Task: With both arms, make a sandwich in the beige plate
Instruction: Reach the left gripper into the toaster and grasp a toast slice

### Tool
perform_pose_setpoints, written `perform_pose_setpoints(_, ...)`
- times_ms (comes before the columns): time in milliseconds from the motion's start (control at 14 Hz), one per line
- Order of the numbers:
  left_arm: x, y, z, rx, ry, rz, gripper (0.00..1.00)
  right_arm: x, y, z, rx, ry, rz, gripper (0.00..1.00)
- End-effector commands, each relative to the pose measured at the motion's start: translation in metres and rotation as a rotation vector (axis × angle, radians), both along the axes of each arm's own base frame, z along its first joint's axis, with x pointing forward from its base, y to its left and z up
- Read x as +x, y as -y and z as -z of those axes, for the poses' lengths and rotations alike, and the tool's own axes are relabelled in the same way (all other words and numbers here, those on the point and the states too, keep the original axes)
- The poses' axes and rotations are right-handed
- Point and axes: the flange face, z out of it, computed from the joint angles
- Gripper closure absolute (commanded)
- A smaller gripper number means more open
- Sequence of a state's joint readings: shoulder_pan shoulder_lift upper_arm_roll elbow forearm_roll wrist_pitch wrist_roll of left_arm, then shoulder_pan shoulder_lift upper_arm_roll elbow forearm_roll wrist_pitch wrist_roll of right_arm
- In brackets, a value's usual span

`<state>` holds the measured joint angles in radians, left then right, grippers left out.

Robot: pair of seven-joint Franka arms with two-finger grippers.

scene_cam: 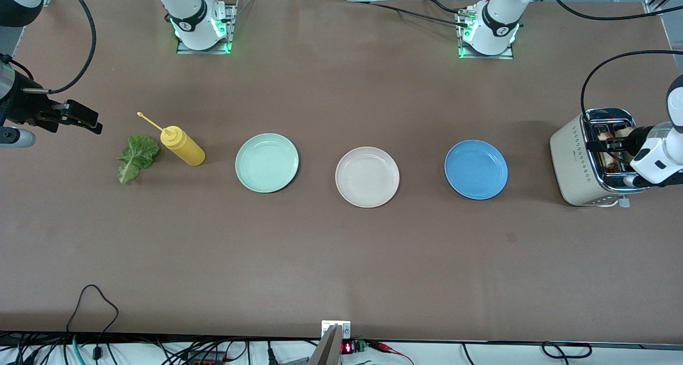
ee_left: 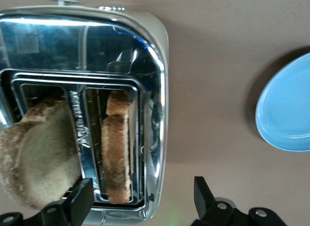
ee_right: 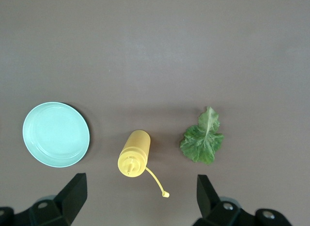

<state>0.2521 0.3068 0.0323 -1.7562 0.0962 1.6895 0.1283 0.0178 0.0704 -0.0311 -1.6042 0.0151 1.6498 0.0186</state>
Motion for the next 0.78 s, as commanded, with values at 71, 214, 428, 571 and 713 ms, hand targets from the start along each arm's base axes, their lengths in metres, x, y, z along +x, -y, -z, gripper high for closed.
perform_pose_setpoints(71,-0.0035,-0.0224,-0.0045,-0.011,0.010,0.010,0.31,-0.0011,0.0028,-0.0046,0.009,-0.001,0.010,0.00)
perform_pose_setpoints(214,-0.0035,-0.0240,-0.0028,-0.013,0.011,0.004,0.38,-0.0007,-0.0008,-0.0037,0.011,-0.003,0.009,0.00)
perform_pose_setpoints(428,-0.0003,-0.0231,-0.0007,-0.012,0.014,0.008,0.56,-0.0005,-0.0008,-0.0039,0.011,-0.001,0.009,0.00)
perform_pose_setpoints(571,0.0010,-0.0235,-0.0018,-0.010,0.018,0.008,0.67,-0.0007,-0.0008,-0.0037,0.011,-0.003,0.009,0.00)
perform_pose_setpoints(713,0.0044,-0.0245,0.0032,-0.011,0.014,0.008,0.73,-0.0007,0.0018,-0.0037,0.011,-0.003,0.013,0.00)
